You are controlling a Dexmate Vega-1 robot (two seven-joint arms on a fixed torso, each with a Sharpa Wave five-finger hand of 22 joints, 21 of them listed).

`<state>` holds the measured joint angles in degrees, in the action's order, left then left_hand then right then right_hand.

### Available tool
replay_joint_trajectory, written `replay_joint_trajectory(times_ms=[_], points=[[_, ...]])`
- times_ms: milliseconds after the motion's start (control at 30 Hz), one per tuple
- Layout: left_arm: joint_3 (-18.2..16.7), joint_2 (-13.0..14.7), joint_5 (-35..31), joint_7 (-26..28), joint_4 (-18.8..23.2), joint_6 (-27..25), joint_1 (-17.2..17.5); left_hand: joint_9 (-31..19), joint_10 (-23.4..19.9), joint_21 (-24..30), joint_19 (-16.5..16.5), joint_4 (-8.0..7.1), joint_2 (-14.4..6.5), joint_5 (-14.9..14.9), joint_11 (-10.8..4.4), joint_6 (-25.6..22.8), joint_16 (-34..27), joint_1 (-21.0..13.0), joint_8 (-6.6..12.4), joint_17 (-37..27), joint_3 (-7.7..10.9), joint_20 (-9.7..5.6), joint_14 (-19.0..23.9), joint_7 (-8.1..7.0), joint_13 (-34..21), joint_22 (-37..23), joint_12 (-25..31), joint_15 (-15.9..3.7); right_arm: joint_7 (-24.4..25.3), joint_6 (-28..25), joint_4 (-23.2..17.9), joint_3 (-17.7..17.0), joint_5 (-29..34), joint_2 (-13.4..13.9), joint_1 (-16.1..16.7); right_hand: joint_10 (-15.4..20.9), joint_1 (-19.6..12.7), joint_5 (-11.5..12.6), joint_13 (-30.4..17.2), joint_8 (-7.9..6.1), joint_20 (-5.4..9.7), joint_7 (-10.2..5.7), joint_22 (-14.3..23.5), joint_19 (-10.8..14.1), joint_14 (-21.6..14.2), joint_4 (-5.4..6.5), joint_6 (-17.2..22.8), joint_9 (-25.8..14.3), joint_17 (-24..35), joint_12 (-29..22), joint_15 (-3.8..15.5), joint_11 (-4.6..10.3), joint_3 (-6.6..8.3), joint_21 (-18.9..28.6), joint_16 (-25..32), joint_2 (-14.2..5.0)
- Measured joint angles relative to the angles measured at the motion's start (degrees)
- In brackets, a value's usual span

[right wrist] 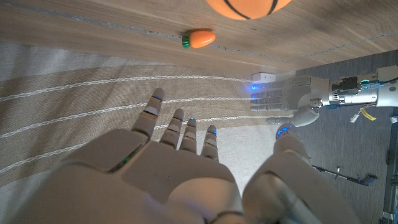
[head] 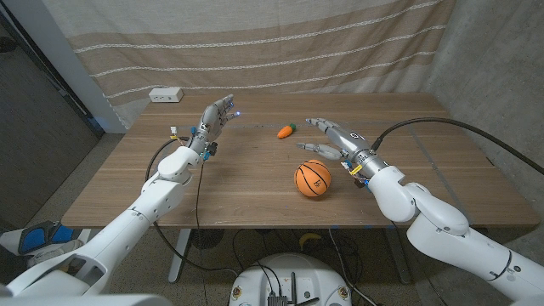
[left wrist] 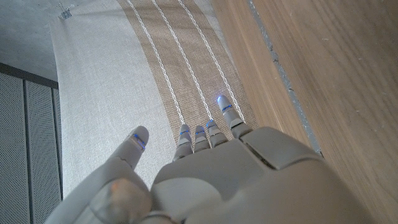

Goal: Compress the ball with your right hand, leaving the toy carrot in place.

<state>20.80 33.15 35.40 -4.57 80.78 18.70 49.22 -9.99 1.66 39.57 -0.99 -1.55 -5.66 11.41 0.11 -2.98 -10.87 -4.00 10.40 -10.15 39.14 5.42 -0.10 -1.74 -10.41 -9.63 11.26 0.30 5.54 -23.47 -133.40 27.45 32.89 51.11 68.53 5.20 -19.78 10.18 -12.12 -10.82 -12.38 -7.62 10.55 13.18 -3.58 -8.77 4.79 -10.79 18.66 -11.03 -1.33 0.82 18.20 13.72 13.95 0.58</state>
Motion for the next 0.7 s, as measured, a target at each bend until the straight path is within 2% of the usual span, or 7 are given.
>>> replay_joint_trajectory(times_ms=[700], points=[[-0.2, 0.7, 0.3, 0.0, 1.5, -0.2, 1.5, 0.0, 0.0, -0.4, 0.0, 0.24, 0.2, 0.0, 0.00, 0.0, 0.0, 0.2, 0.00, 0.0, 0.24, 0.00, 0.0, 0.00, 0.0, -0.1, 0.0, 0.00, -4.8, -5.8, -3.4, 3.3, 0.7, 1.5, -1.2, -0.5, 0.0, 0.0, 0.0, 0.07, 0.01, -0.19, 0.0, 0.8, -0.2, 0.00, -2.1, 0.0, -0.1, 0.0, -0.21, 0.11, 0.00, 0.0, 0.0, 0.00]])
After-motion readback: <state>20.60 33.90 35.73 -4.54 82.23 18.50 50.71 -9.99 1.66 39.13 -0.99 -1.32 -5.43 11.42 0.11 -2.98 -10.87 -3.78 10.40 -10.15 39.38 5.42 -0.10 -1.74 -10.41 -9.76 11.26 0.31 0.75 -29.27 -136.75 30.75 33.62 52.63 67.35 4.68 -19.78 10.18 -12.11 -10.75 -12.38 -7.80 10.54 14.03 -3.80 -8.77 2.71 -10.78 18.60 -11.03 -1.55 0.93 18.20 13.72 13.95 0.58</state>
